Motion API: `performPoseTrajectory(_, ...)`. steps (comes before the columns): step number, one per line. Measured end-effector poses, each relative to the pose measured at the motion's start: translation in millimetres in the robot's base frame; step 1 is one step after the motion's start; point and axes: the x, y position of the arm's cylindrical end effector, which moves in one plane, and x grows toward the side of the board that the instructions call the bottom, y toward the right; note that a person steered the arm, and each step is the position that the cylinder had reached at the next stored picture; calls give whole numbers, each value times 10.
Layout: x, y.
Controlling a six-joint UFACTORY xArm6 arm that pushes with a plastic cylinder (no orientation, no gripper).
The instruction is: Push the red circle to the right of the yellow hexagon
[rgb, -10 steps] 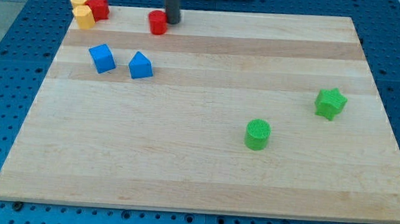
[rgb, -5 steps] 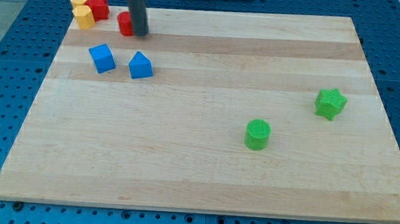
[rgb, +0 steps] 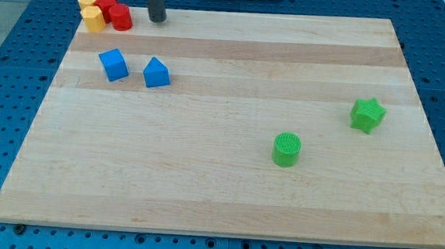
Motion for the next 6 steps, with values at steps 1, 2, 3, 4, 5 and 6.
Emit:
performPoseTrajectory(1, 84, -156)
performPoseTrajectory(2, 139, -324)
performPoseTrajectory(3, 145, -346)
performPoseTrajectory(4, 145, -356)
performPoseTrajectory(5, 153, -352)
performPoseTrajectory(6, 554, -131)
